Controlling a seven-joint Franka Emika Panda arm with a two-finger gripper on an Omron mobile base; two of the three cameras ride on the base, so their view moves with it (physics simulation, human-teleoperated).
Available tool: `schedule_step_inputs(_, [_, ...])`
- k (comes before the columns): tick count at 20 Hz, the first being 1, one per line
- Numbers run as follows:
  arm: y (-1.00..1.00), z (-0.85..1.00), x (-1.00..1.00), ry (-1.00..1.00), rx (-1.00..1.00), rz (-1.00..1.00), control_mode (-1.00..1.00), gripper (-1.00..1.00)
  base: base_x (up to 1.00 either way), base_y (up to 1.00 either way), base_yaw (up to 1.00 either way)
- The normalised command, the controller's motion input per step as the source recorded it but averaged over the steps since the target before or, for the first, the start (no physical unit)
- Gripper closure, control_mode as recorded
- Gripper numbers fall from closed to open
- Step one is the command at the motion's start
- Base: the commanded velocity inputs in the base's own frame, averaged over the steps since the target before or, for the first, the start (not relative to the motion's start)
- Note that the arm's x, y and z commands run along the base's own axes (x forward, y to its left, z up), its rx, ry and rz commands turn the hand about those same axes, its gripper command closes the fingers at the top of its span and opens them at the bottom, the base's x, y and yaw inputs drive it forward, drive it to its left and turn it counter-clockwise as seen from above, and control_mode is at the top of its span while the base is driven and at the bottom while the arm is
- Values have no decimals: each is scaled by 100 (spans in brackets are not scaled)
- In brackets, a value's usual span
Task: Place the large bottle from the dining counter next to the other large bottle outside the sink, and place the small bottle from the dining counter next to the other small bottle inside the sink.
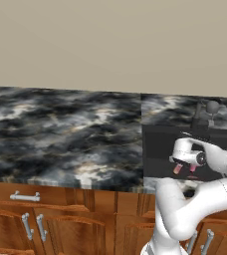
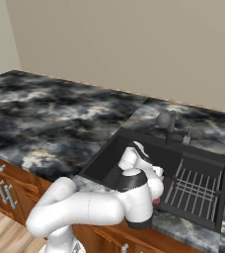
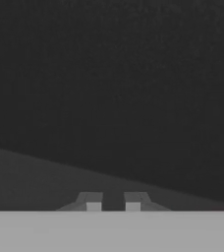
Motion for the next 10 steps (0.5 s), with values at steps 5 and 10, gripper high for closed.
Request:
schedule_step_inputs(5, [58,-41,-13,-9,-1,2,-100,100,0,0,0])
schedule_step_inputs(10, [53,-25,-28,-10,0,3,-100,100,0,0,0])
